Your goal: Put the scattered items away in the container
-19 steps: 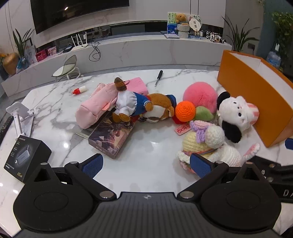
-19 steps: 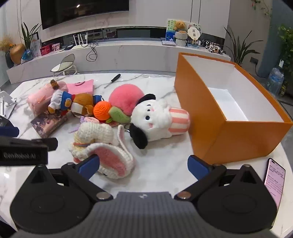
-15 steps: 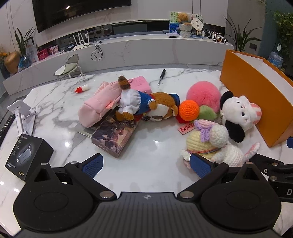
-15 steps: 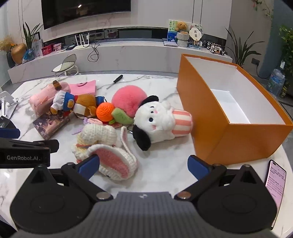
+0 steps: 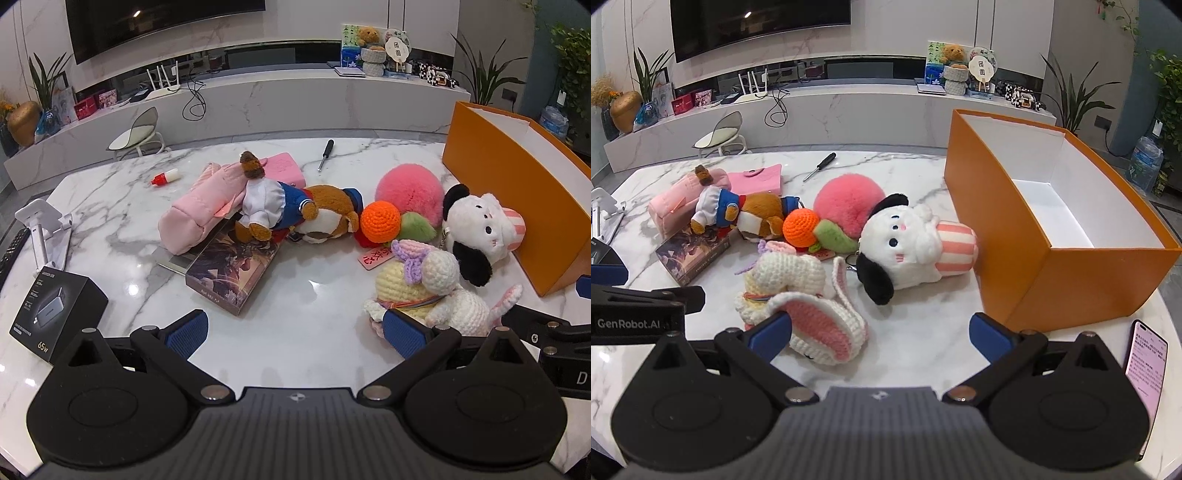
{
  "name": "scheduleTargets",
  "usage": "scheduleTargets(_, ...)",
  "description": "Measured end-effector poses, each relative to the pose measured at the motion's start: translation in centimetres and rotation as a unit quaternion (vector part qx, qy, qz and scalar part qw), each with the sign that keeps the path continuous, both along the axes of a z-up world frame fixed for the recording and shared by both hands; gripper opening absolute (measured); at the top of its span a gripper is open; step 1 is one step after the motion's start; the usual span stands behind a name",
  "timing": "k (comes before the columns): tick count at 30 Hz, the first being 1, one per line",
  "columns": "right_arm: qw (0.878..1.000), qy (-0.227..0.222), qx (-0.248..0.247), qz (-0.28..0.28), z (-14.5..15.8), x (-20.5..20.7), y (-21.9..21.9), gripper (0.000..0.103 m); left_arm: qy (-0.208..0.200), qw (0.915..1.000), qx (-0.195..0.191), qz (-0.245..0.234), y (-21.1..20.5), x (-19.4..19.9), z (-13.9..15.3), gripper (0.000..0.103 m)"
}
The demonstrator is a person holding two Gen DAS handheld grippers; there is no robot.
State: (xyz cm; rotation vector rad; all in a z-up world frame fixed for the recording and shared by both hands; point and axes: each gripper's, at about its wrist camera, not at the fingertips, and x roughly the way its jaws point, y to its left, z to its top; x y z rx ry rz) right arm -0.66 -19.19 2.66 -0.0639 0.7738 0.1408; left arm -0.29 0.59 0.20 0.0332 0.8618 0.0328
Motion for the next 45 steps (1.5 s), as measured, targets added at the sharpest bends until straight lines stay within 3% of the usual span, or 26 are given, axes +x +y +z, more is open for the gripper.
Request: scheduleTargets(45, 1.0, 0.002, 0.0, -0.002, -0.09, -0.07, 0.09, 0.103, 0.008, 1.0, -0.002, -0.002, -0.11, -0.01, -0.24, 0.103)
